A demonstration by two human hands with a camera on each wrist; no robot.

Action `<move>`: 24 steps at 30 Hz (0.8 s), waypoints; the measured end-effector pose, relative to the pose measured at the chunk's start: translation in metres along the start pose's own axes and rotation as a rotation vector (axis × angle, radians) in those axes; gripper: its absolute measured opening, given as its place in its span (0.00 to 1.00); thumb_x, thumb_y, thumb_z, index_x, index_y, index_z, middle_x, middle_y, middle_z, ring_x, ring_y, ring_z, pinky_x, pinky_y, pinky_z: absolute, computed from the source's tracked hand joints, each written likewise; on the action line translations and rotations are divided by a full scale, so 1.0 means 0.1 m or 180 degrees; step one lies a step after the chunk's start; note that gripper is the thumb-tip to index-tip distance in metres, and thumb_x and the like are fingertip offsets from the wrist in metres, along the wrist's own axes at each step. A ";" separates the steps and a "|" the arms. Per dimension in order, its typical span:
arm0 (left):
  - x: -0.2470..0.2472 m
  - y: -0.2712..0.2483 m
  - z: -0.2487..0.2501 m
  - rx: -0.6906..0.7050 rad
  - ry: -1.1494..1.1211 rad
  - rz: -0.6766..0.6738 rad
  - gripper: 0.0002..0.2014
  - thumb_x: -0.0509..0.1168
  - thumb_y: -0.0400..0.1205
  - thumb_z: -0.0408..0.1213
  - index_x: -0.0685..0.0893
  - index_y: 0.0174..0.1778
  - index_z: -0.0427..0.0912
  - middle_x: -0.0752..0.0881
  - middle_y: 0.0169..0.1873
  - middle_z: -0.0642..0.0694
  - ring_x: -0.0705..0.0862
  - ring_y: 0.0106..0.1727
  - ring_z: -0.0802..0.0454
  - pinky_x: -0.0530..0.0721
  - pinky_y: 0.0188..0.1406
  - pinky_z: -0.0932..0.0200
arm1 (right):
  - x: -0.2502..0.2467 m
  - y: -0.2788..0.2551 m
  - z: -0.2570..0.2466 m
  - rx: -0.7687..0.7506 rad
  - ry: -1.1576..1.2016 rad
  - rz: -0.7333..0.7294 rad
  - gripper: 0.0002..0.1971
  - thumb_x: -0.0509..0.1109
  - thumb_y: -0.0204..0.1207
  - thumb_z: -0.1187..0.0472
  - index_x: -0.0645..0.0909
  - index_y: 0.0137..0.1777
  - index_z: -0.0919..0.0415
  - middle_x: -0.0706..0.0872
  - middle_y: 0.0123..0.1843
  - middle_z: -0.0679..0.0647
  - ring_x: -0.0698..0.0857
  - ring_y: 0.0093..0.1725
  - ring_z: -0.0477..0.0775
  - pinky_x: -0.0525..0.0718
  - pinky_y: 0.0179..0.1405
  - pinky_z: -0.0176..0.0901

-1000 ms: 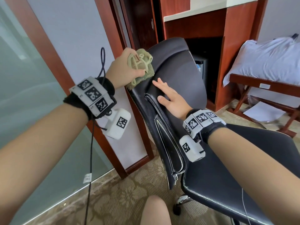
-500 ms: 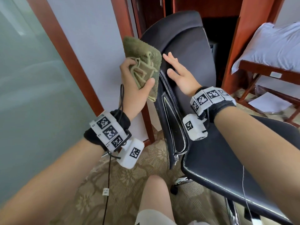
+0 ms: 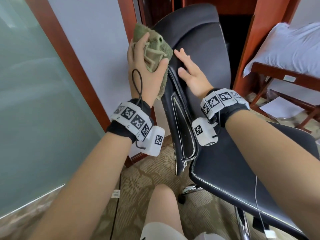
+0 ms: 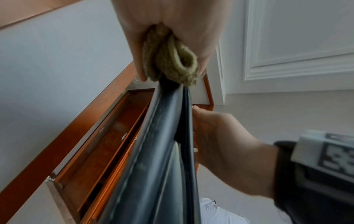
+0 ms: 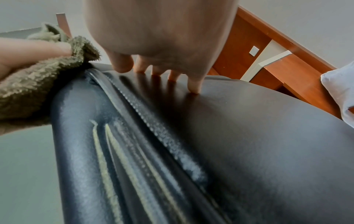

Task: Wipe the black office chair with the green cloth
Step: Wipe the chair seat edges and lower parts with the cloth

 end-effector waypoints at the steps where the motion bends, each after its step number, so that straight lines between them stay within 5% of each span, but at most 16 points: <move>1: 0.02 -0.05 -0.02 -0.0003 -0.0051 0.0048 0.31 0.70 0.74 0.36 0.70 0.74 0.41 0.70 0.72 0.37 0.69 0.75 0.45 0.60 0.63 0.85 | 0.01 0.00 0.00 -0.0001 0.0024 0.0009 0.28 0.53 0.82 0.54 0.56 0.82 0.56 0.50 0.84 0.58 0.44 0.83 0.61 0.45 0.81 0.54; 5: 0.13 -0.33 -0.07 -0.0043 -0.0236 0.0166 0.31 0.68 0.77 0.31 0.67 0.76 0.36 0.68 0.72 0.33 0.66 0.76 0.41 0.65 0.75 0.61 | 0.03 0.01 0.01 0.0037 0.0086 0.0025 0.30 0.53 0.80 0.52 0.56 0.82 0.57 0.50 0.84 0.60 0.43 0.83 0.62 0.44 0.80 0.52; 7: 0.18 -0.49 -0.13 -0.0063 -0.0267 0.0163 0.30 0.67 0.78 0.31 0.66 0.76 0.35 0.66 0.73 0.30 0.66 0.76 0.40 0.64 0.77 0.58 | 0.02 0.01 0.02 0.0036 0.0073 0.0026 0.30 0.53 0.80 0.52 0.56 0.81 0.57 0.50 0.84 0.60 0.43 0.83 0.62 0.44 0.80 0.53; 11: 0.21 -0.62 -0.21 -0.0036 -0.0266 0.0077 0.29 0.67 0.78 0.33 0.64 0.73 0.46 0.68 0.72 0.27 0.67 0.76 0.35 0.67 0.75 0.45 | 0.02 0.02 0.04 0.0025 0.0060 0.0015 0.29 0.53 0.81 0.53 0.56 0.82 0.57 0.50 0.84 0.59 0.43 0.83 0.61 0.44 0.81 0.54; 16: 0.07 -0.16 0.00 0.0042 -0.0504 0.0426 0.26 0.64 0.76 0.31 0.70 0.72 0.42 0.71 0.70 0.43 0.69 0.74 0.46 0.68 0.76 0.56 | 0.01 0.02 0.04 0.0022 0.0064 0.0034 0.29 0.53 0.81 0.52 0.56 0.82 0.57 0.50 0.84 0.60 0.43 0.83 0.61 0.45 0.82 0.55; 20: 0.08 -0.05 -0.01 0.0013 -0.0351 0.0472 0.27 0.62 0.77 0.35 0.70 0.74 0.36 0.73 0.72 0.37 0.69 0.76 0.41 0.68 0.76 0.48 | 0.02 0.02 0.05 -0.0016 0.0072 0.0053 0.29 0.52 0.81 0.54 0.56 0.82 0.57 0.50 0.84 0.60 0.43 0.83 0.61 0.44 0.82 0.56; 24: 0.17 -0.37 -0.14 -0.0112 -0.0360 0.0501 0.28 0.63 0.79 0.34 0.66 0.76 0.44 0.69 0.73 0.42 0.67 0.75 0.52 0.66 0.77 0.58 | 0.03 0.02 0.05 -0.0005 0.0122 0.0079 0.28 0.52 0.81 0.57 0.56 0.82 0.56 0.50 0.84 0.60 0.42 0.83 0.61 0.44 0.82 0.58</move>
Point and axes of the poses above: each hand's wrist, its own y-axis towards the middle knuckle, its own x-axis out of the palm, z = x × y, the point moved 4 cm from there along y, towards the middle knuckle
